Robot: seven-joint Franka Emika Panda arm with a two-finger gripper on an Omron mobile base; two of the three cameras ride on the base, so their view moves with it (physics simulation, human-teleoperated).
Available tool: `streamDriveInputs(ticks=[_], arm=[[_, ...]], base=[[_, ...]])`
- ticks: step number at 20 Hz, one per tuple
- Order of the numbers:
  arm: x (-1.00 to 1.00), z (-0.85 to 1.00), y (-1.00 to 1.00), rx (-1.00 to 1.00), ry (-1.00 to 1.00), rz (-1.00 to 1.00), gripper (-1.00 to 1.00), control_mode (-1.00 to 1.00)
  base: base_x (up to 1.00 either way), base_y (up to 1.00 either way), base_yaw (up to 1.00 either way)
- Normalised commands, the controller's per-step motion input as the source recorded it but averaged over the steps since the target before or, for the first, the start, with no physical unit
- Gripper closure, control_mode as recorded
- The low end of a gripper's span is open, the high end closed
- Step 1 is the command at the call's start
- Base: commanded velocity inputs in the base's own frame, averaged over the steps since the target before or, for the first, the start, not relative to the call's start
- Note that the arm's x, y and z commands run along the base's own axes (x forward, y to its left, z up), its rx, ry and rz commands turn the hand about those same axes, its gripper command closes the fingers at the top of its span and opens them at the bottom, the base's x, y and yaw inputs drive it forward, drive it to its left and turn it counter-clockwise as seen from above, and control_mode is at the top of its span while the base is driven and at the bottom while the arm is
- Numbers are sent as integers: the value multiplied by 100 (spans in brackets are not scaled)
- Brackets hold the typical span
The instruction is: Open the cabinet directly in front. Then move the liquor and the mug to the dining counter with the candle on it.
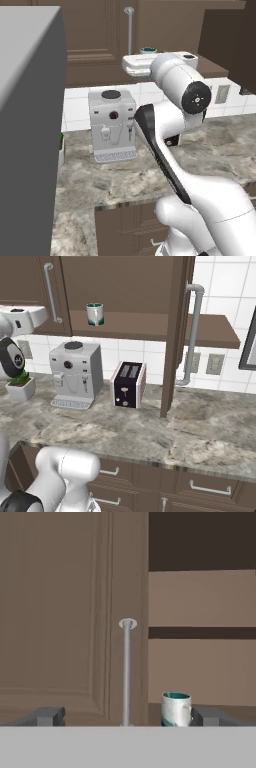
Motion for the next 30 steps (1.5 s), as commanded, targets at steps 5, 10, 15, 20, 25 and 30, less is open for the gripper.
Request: streamDriveInputs(ticks=[5, 10, 15, 20, 25, 30], arm=[[48, 0, 0, 0, 7, 0, -100, -100], [69, -14, 0, 0, 9, 0, -100, -100], [95, -45, 2, 0, 9, 0, -100, -100], [100, -59, 10, -1, 5, 0, -100, -100], [100, -38, 26, -1, 3, 0, -100, -100], [100, -7, 42, -1, 4, -5, -100, -100]], base=[[0, 0, 0], [0, 0, 0], [0, 0, 0], [0, 0, 0], [0, 0, 0], [0, 0, 0]])
